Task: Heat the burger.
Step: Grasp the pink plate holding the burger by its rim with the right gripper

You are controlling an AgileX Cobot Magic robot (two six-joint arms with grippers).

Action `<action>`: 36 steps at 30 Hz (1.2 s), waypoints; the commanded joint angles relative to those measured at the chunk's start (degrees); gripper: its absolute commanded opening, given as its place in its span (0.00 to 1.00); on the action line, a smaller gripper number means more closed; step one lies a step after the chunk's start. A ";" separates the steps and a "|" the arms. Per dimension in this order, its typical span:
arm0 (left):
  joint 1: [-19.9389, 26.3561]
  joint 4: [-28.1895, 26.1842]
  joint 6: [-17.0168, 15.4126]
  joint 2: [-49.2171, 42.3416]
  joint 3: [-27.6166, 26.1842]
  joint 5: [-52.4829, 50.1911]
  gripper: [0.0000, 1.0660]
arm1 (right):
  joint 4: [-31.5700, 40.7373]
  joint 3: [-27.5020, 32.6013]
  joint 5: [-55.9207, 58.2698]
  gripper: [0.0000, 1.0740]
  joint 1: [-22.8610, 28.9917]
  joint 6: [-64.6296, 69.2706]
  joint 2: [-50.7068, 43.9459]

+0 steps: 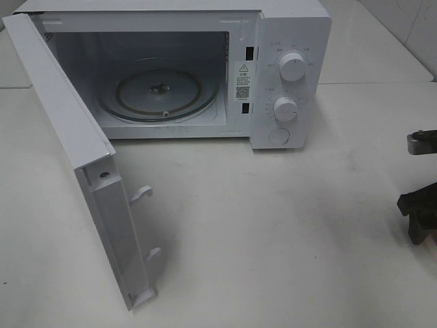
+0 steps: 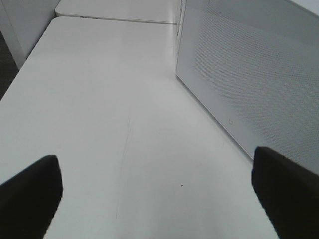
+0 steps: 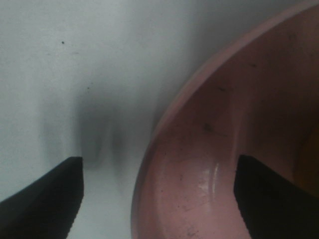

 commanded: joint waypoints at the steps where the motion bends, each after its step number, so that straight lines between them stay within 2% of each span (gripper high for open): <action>1: -0.17 -0.17 -0.34 -1.38 0.23 -0.46 0.92 | -0.40 0.23 -0.86 0.73 -0.29 0.92 1.66; 5: -0.17 -0.17 -0.34 -1.38 0.23 -0.46 0.92 | -0.40 0.17 -0.86 0.72 -0.29 1.66 2.23; 7: -0.17 -0.17 -0.34 -1.38 0.23 -0.46 0.92 | -0.40 0.17 -0.63 0.65 -0.29 2.18 2.23; 8: -0.17 -0.17 -0.34 -1.38 0.23 -0.46 0.92 | -0.40 0.17 -0.63 0.65 -0.29 2.18 2.23; 10: -0.17 -0.17 -0.34 -1.38 0.23 -0.46 0.92 | -0.40 0.17 -0.40 0.49 -0.29 2.81 2.58; 11: -0.17 -0.17 -0.34 -1.38 0.23 -0.46 0.92 | -0.40 0.17 -0.40 0.49 -0.29 2.81 2.58; 12: -0.17 -0.17 -0.34 -1.38 0.23 -0.46 0.92 | -0.40 0.17 -0.23 0.42 -0.29 2.86 2.58; 13: -0.17 -0.17 -0.34 -1.38 0.23 -0.46 0.92 | -0.40 0.17 -0.23 0.42 -0.29 2.86 2.58; 15: -0.17 -0.17 -0.34 -1.38 0.23 -0.46 0.92 | -0.40 0.17 0.69 0.13 -0.29 2.86 2.58; 16: -0.17 -0.17 -0.34 -1.38 0.23 -0.46 0.92 | -0.40 0.17 0.69 0.13 -0.29 2.86 2.58; 17: -0.17 -0.17 -0.34 -1.38 0.23 -0.46 0.92 | -0.34 0.17 0.80 0.07 -0.29 2.86 2.58; 18: -0.17 -0.17 -0.34 -1.38 0.23 -0.46 0.92 | -0.34 0.17 0.80 0.07 -0.29 2.86 2.58; 19: -0.17 -0.17 -0.34 -1.38 0.23 -0.46 0.92 | -0.17 0.17 1.20 0.00 -0.29 2.86 2.58; 31: -0.17 -0.17 -0.34 -1.38 0.23 -0.46 0.92 | -1.43 0.17 2.01 0.00 2.52 4.93 1.66; 33: -0.17 -0.17 -0.34 -1.38 0.23 -0.46 0.92 | -4.41 0.17 3.21 0.00 4.76 7.85 1.32; 36: -0.17 -0.17 -0.34 -1.38 0.23 -0.46 0.92 | -5.79 0.17 3.61 0.00 5.44 9.22 1.20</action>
